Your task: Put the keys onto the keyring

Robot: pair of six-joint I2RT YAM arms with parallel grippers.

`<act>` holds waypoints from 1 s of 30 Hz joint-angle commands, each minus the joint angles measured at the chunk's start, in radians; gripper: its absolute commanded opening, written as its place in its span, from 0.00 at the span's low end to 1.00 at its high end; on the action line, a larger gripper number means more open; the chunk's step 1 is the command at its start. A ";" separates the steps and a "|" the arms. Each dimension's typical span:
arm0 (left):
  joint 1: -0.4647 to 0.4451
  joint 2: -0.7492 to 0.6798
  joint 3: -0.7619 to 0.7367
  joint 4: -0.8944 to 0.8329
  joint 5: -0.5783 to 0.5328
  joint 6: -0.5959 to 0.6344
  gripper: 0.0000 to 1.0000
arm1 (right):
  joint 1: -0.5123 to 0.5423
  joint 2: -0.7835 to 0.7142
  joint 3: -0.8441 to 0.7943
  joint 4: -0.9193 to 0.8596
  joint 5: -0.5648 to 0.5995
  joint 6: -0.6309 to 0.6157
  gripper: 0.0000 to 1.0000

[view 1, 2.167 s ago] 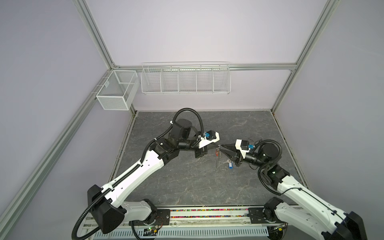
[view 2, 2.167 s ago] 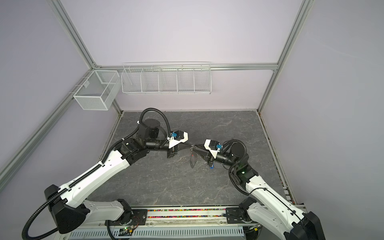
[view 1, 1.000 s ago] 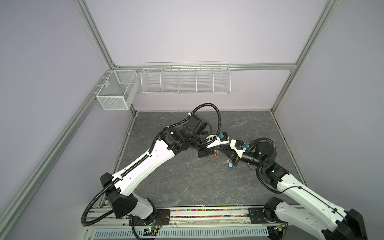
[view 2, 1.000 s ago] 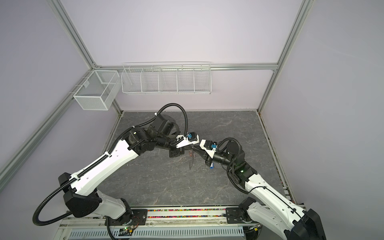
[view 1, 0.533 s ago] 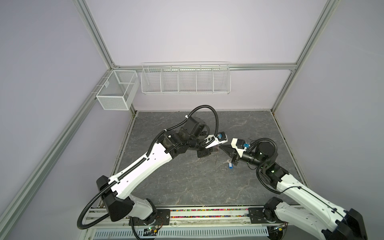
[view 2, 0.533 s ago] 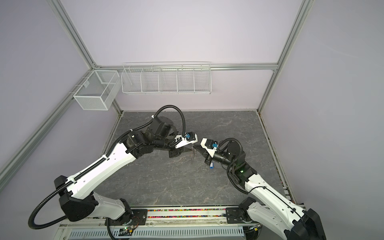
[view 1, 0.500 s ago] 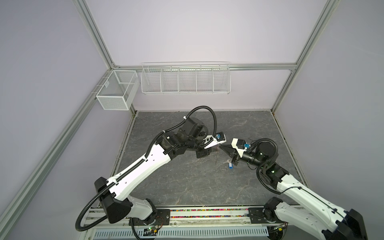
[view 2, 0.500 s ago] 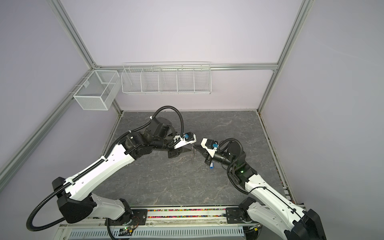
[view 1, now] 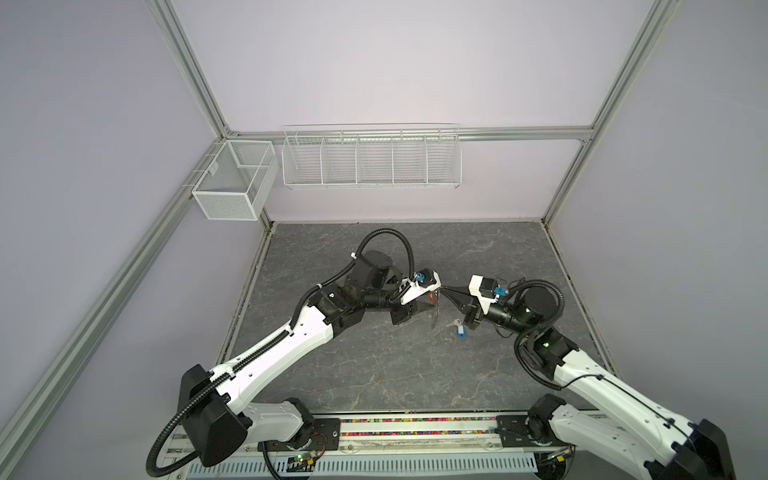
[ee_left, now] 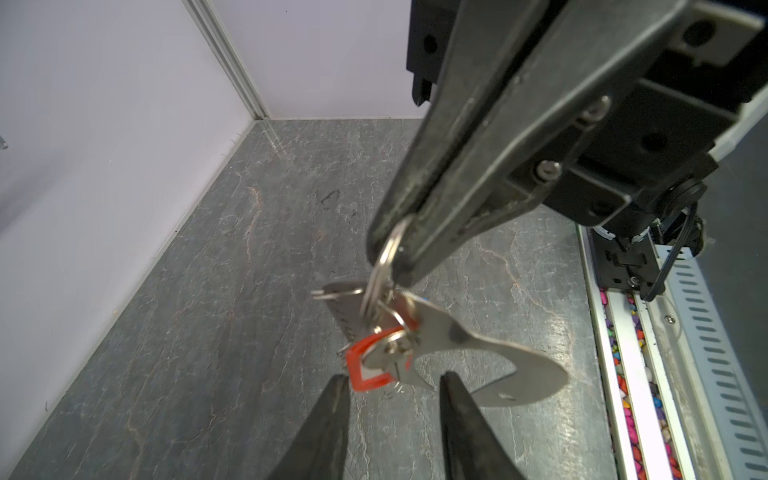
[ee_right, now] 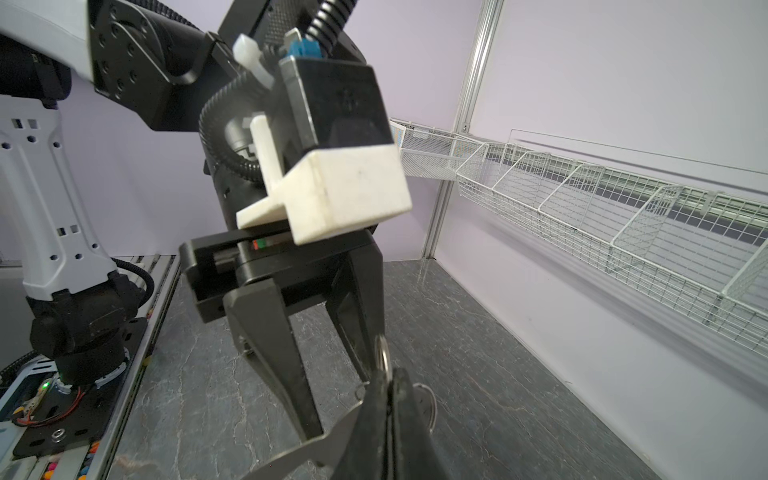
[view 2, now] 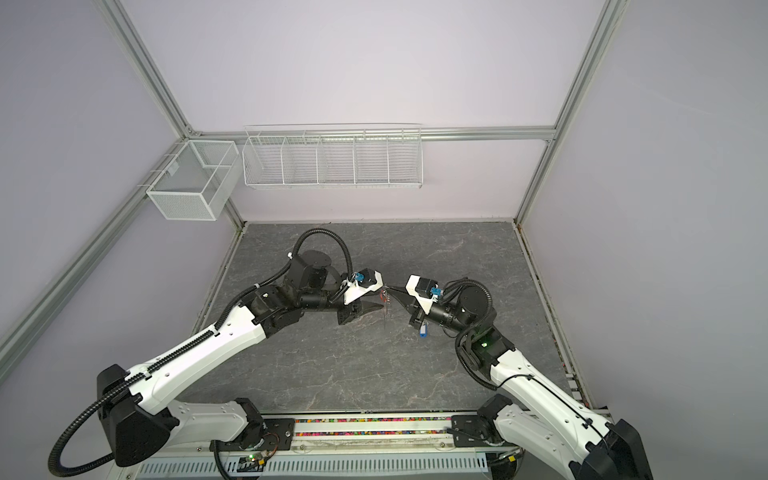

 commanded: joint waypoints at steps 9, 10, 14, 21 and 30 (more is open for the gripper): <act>0.003 -0.022 -0.067 0.199 0.095 -0.060 0.22 | -0.008 -0.007 -0.016 0.050 -0.017 0.027 0.07; 0.002 -0.024 -0.070 0.202 0.095 -0.060 0.19 | -0.010 -0.009 -0.019 0.050 -0.017 0.027 0.07; 0.003 -0.041 -0.084 0.206 0.080 -0.060 0.10 | -0.017 -0.013 -0.023 0.043 -0.013 0.026 0.07; 0.002 -0.054 -0.045 0.100 0.004 0.012 0.04 | -0.029 -0.021 -0.033 0.024 -0.014 0.019 0.07; 0.001 -0.027 0.093 -0.136 -0.138 0.161 0.00 | -0.036 -0.033 -0.027 -0.056 -0.012 -0.008 0.07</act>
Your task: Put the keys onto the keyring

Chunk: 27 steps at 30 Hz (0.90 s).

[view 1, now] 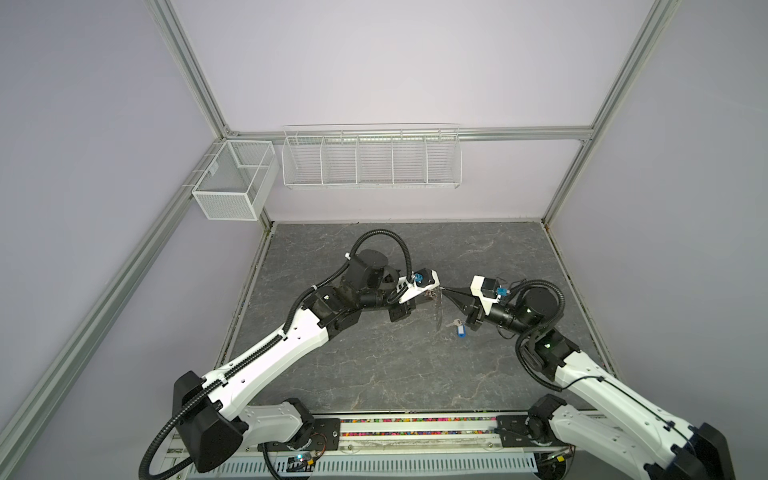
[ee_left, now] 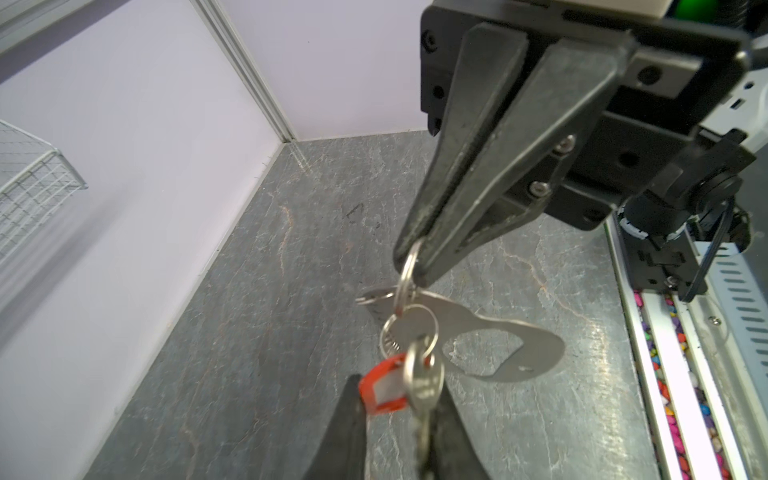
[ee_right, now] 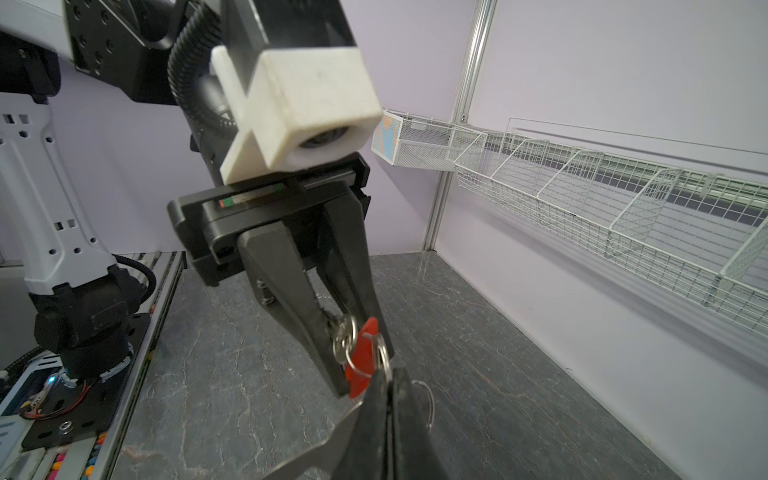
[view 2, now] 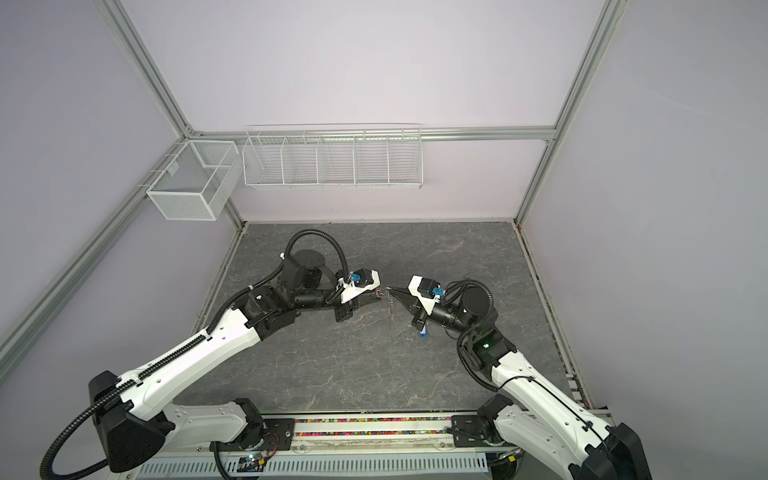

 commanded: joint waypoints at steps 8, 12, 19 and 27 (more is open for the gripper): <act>-0.014 0.032 0.105 -0.158 -0.072 0.127 0.00 | -0.011 0.008 0.012 -0.075 0.005 -0.019 0.07; -0.018 0.035 0.126 -0.190 -0.082 0.154 0.00 | -0.014 0.019 0.027 -0.131 0.009 -0.050 0.07; -0.018 0.064 0.157 -0.244 -0.063 0.175 0.00 | -0.027 0.031 0.024 -0.125 -0.014 -0.060 0.07; 0.037 0.011 -0.021 -0.007 0.038 0.046 0.36 | -0.067 0.016 0.037 -0.122 -0.150 -0.065 0.07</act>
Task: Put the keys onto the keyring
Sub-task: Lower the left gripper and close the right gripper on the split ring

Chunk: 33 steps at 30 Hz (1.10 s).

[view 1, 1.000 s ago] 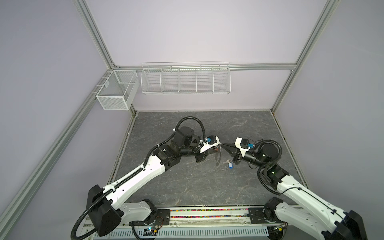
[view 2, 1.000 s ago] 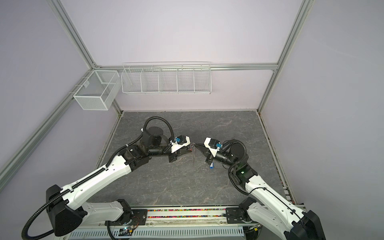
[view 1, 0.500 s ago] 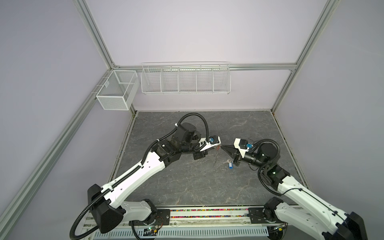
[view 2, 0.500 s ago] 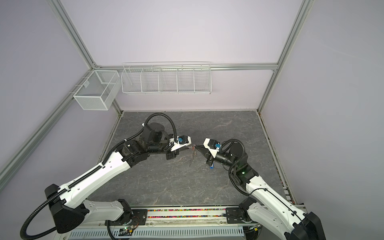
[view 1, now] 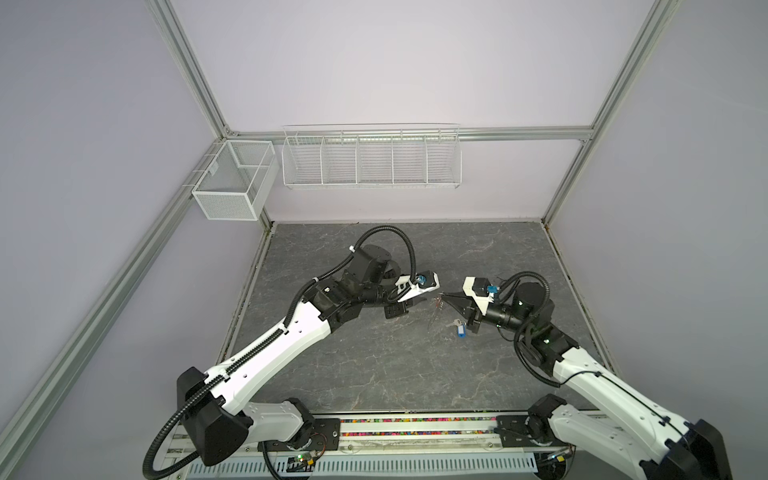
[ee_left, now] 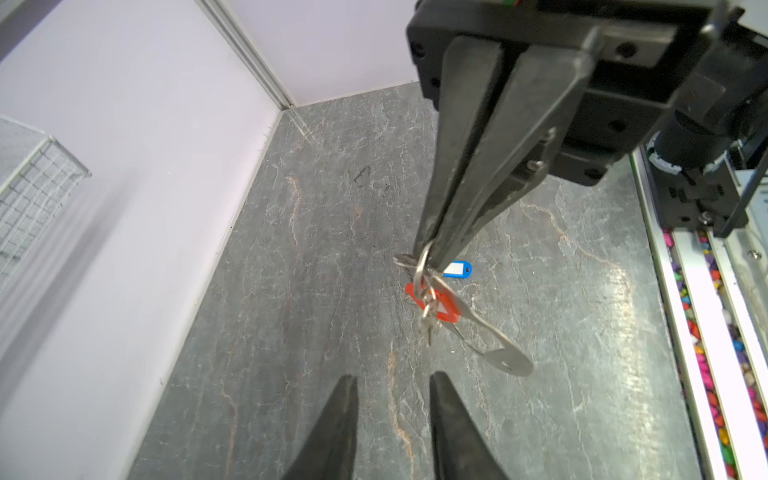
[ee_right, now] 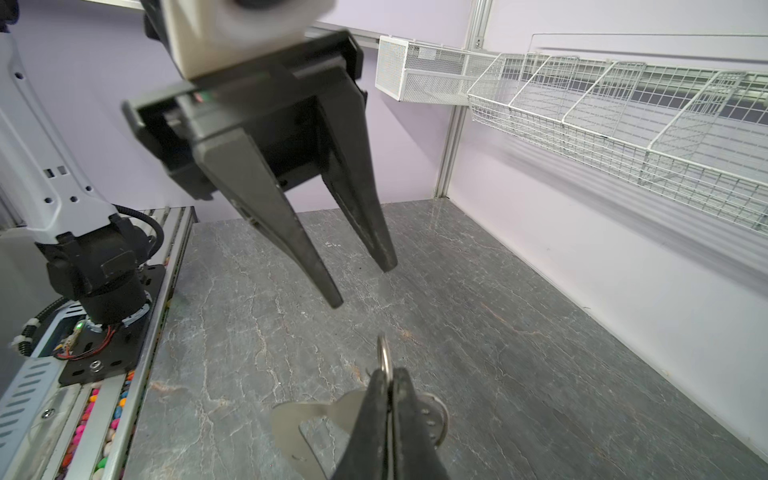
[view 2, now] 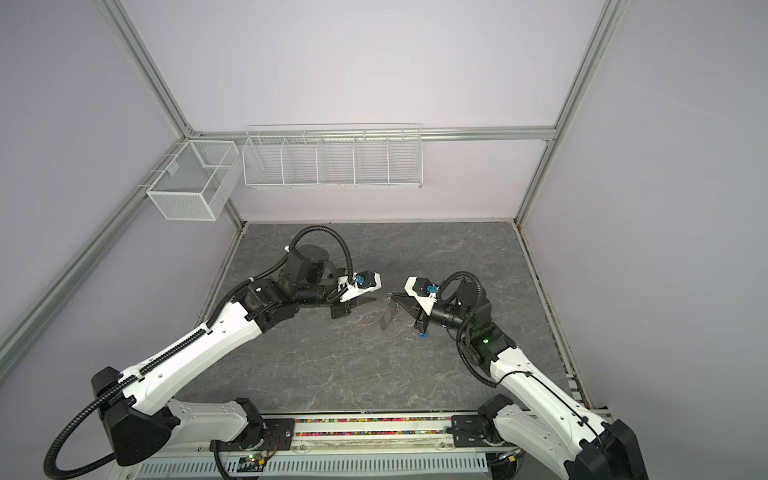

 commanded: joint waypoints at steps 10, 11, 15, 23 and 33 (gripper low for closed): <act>0.013 0.006 -0.073 0.159 0.257 -0.127 0.41 | -0.020 -0.006 0.039 0.077 -0.156 0.017 0.07; 0.013 0.012 -0.071 0.154 0.273 -0.134 0.41 | -0.019 -0.006 0.039 0.080 -0.158 0.019 0.07; 0.013 0.043 -0.062 0.121 0.307 -0.142 0.41 | -0.019 -0.008 0.043 0.082 -0.163 0.020 0.07; 0.013 0.068 -0.072 0.165 0.313 -0.164 0.40 | -0.019 -0.008 0.045 0.100 -0.175 0.034 0.07; 0.013 0.089 -0.100 0.293 0.348 -0.253 0.29 | -0.018 0.017 0.040 0.136 -0.179 0.054 0.07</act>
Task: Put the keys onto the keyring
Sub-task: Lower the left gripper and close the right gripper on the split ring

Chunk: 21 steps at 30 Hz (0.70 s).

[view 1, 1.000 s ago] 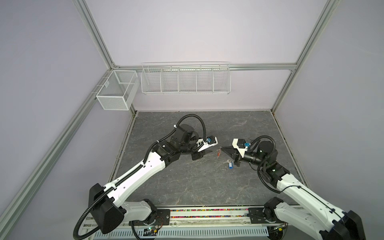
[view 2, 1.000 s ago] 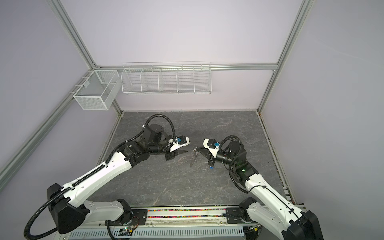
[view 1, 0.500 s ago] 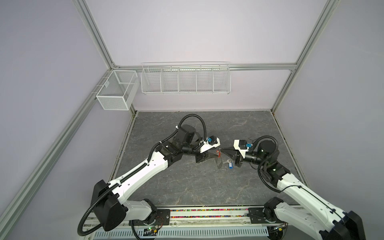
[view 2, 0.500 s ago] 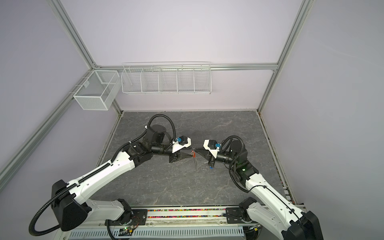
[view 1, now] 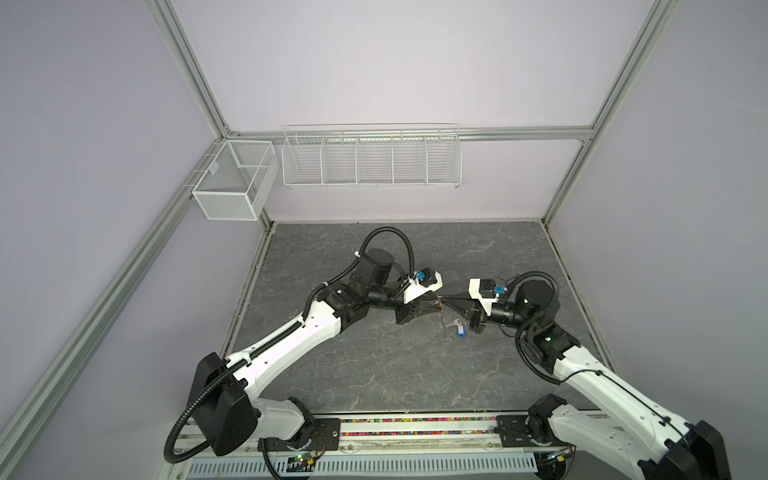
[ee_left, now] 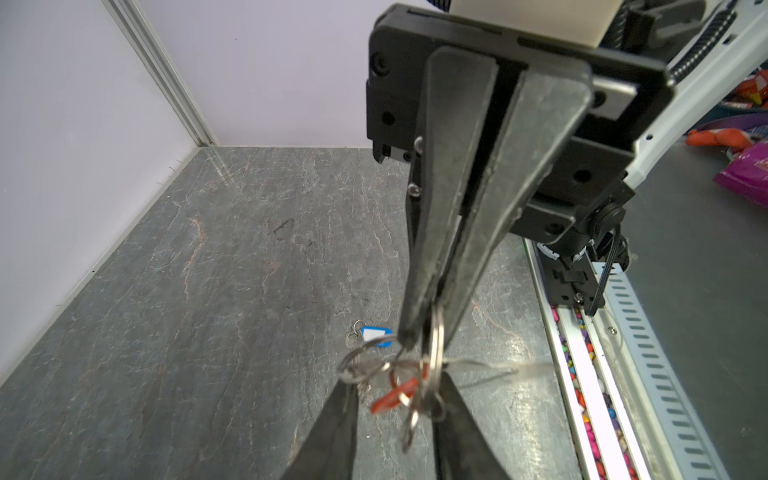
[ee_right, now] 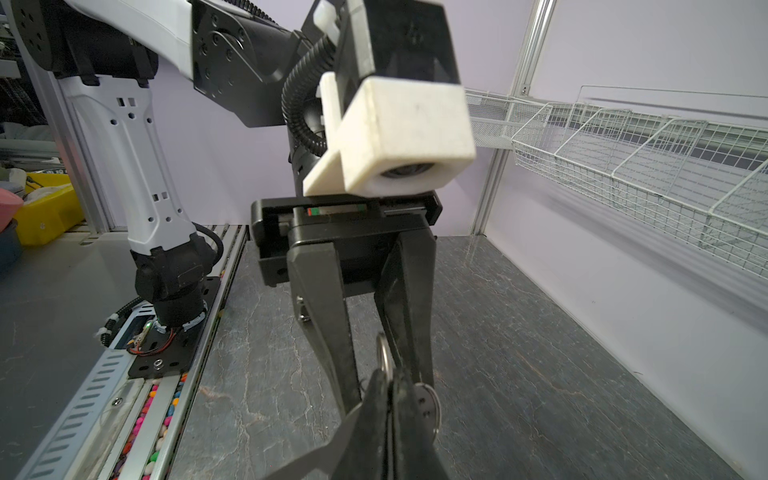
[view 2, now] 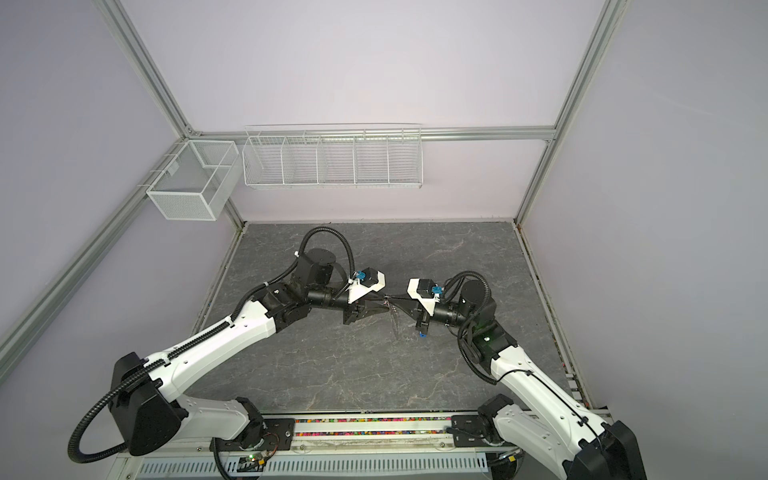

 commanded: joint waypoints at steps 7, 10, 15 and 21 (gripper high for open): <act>0.001 0.004 -0.014 0.028 0.011 -0.025 0.06 | -0.006 0.001 0.017 0.034 0.008 0.000 0.07; 0.002 -0.006 0.002 -0.028 -0.019 0.016 0.02 | -0.009 -0.004 0.016 0.005 0.032 -0.017 0.07; 0.000 0.005 0.100 -0.236 -0.114 0.142 0.00 | -0.017 -0.009 0.024 -0.099 0.080 -0.076 0.07; -0.005 0.073 0.277 -0.472 -0.137 0.244 0.00 | -0.018 0.020 0.033 -0.185 0.060 -0.134 0.07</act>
